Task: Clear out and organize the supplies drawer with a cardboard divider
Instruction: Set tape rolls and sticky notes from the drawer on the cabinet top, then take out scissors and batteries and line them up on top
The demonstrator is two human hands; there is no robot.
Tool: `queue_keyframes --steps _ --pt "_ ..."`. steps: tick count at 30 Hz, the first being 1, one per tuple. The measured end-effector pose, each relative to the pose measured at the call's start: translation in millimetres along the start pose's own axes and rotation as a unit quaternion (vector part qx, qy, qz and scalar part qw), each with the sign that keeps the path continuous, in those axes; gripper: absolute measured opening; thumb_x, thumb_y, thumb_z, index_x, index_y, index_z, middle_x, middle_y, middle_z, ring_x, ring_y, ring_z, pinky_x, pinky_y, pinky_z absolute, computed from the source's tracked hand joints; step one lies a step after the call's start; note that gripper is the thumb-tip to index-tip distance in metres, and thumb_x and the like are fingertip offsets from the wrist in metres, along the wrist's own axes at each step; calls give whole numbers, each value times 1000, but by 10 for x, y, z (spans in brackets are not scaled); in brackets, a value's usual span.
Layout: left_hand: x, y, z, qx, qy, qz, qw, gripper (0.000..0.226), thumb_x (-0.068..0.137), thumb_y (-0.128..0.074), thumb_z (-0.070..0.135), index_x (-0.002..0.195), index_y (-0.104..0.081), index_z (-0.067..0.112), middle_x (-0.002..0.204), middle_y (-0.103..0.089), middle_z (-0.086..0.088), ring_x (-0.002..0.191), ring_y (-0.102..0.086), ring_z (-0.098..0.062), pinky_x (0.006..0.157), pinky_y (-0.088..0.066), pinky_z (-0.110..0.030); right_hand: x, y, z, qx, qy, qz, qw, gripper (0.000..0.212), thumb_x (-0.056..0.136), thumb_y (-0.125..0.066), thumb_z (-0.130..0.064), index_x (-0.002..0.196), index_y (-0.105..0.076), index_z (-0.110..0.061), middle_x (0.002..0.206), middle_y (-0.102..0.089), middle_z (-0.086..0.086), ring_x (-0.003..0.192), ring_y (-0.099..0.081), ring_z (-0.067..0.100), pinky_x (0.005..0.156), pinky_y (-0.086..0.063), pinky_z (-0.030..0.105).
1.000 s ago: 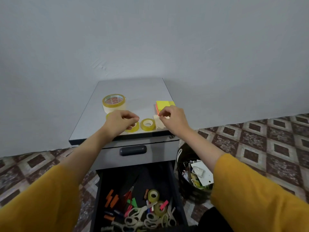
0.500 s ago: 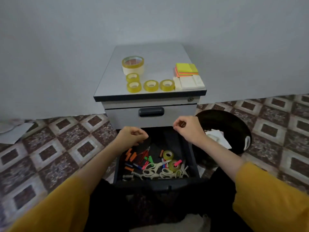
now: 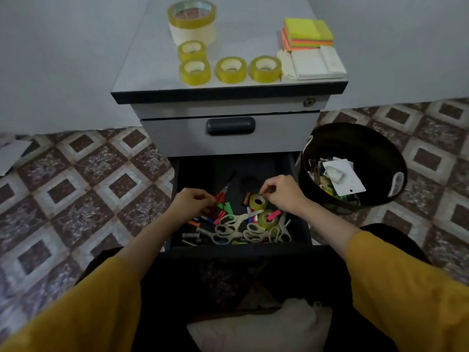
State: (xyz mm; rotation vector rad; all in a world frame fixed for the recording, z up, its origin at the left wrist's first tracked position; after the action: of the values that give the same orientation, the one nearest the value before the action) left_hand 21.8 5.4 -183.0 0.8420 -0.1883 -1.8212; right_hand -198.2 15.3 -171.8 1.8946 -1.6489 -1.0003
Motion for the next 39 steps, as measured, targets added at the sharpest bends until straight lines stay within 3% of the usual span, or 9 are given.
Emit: queue_keyframes --steps 3,9,14,18,20,23,28,34,39 --pt "168 -163 -21 13 5 -11 1000 15 89 -61 14 76 -67 15 73 -65 -5 67 -60 -14 59 -50 -17 76 -201 226 -40 -43 -37 998 23 82 -57 1 92 -74 -10 96 -70 8 89 -65 23 79 -54 32" --pt "367 -426 -206 68 18 -50 996 13 88 -63 21 76 -68 18 71 -64 2 71 -59 -11 70 -47 -24 116 -531 596 -117 -87 -120 982 22 82 -58 -1 99 -71 -6 102 -67 15 97 -62 29 82 -53 38" --pt "446 -431 -325 130 20 -67 989 11 88 -64 19 91 -71 11 96 -69 -6 95 -62 -17 84 -45 -25 147 -696 669 -186 -108 -136 967 24 85 -58 -12 108 -63 -5 111 -62 14 103 -58 29 79 -50 34" --pt "460 -425 -322 184 14 -71 980 18 90 -61 23 101 -70 12 113 -65 -6 119 -50 -18 102 -28 -31 148 -796 683 -252 -108 -140 951 43 86 -62 -29 120 -54 -4 125 -52 13 123 -41 31 92 -44 36" --pt "462 -432 -319 190 13 -71 979 18 90 -59 23 102 -69 12 112 -65 -7 116 -52 -19 100 -31 -31 124 -863 722 -258 -120 -154 946 55 82 -68 -37 123 -52 -4 128 -48 13 125 -37 31 96 -42 37" --pt "435 -505 -332 198 11 -91 976 18 91 -57 23 101 -69 13 101 -65 -4 91 -59 -18 83 -44 -27 121 -892 733 -262 -126 -155 944 62 79 -71 -40 125 -51 -4 131 -46 13 126 -37 31 96 -42 37" --pt "443 -531 -311 213 -6 -87 973 18 91 -57 23 102 -69 14 87 -57 1 74 -51 -10 69 -41 -22 167 -843 726 -247 -127 -141 950 57 79 -70 -37 124 -53 -6 128 -49 12 124 -39 30 95 -42 36" --pt "446 -521 -318 214 -4 -83 973 19 91 -58 24 101 -69 13 87 -57 1 78 -54 -11 70 -44 -23 211 -781 669 -170 -130 -135 967 49 74 -72 -43 109 -62 -11 111 -59 7 108 -54 25 81 -47 33" --pt "439 -538 -369 219 11 -93 971 17 90 -59 23 100 -69 13 91 -61 -2 86 -59 -17 80 -50 -31 179 -771 614 -138 -120 -155 971 47 74 -71 -41 108 -62 -10 110 -58 7 107 -54 25 84 -49 34"
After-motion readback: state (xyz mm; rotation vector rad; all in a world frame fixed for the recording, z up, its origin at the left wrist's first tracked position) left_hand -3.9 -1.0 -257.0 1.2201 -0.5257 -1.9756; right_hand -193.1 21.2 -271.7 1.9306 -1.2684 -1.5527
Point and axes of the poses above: each hand's wrist, its own x-axis towards the middle knuckle, its own y-axis out of the back of the hand, z = x × y, the point moved 9 cm from there along x, towards the middle knuckle
